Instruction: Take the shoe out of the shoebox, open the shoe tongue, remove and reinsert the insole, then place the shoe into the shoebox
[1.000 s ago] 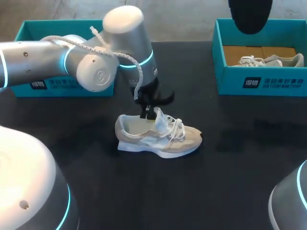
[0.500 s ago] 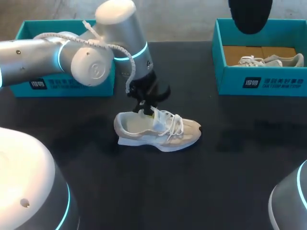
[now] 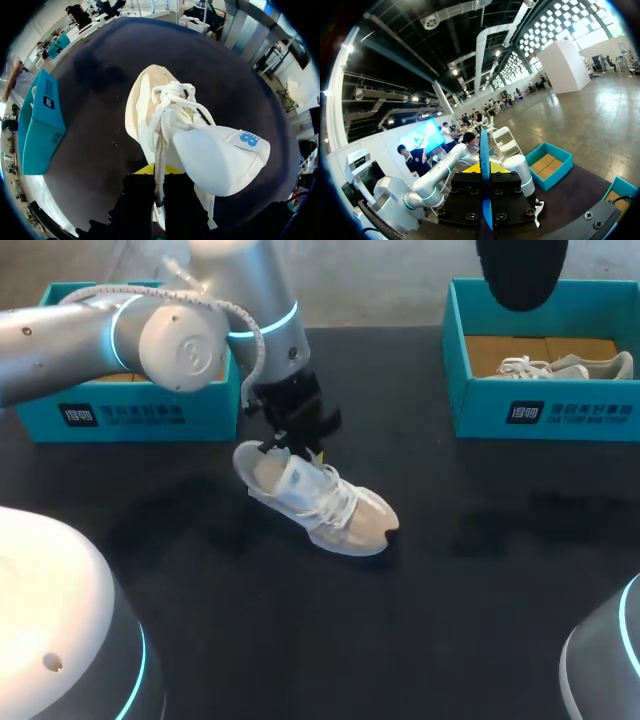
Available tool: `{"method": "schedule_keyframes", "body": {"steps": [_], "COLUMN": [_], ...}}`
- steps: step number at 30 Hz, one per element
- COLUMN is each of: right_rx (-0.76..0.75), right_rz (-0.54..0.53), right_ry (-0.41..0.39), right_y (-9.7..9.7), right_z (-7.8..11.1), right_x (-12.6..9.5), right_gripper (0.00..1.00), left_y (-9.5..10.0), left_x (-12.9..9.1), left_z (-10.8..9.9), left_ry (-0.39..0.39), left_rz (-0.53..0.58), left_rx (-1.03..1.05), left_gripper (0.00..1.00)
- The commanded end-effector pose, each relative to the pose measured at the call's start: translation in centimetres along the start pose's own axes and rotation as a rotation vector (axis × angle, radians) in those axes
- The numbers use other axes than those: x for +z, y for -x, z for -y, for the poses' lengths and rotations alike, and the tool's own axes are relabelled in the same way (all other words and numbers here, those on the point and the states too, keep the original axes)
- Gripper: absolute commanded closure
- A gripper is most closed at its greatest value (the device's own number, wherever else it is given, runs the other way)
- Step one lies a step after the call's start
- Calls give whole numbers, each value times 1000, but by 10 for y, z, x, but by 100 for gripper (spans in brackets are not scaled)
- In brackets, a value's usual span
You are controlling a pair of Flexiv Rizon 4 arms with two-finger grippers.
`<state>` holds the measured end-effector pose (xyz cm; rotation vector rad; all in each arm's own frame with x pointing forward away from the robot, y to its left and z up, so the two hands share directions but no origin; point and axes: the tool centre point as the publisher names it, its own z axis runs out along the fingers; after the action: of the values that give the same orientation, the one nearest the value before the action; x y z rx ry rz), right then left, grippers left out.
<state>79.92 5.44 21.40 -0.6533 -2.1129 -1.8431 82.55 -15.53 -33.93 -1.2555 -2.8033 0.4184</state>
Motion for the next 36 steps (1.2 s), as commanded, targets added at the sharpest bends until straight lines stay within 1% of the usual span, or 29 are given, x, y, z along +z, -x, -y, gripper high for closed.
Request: {"method": "schedule_keyframes", "body": {"steps": [1, 9, 18, 24, 36], "right_rx": [1, 1, 1, 1, 1], "right_rz": [2, 2, 2, 2, 2], "right_ry": [-3, -3, -3, -3, -3], "right_y": [1, 1, 1, 1, 1], "right_z": [-1, -1, -1, -1, -1], "right_x": [1, 1, 1, 1, 1], "right_gripper": [100, 100, 100, 100, 100], "left_y": [3, -4, -25, -38, -62], "left_x": [-6, -9, -5, -2, 0], "left_z": [3, 18, 35, 45, 72], "left_ry": [3, 53, 104, 133, 149], "left_rz": [-43, -124, -210, -235, -278], "left_rx": [109, 342, 532, 616, 710], "left_gripper": [100, 100, 100, 100, 100]}}
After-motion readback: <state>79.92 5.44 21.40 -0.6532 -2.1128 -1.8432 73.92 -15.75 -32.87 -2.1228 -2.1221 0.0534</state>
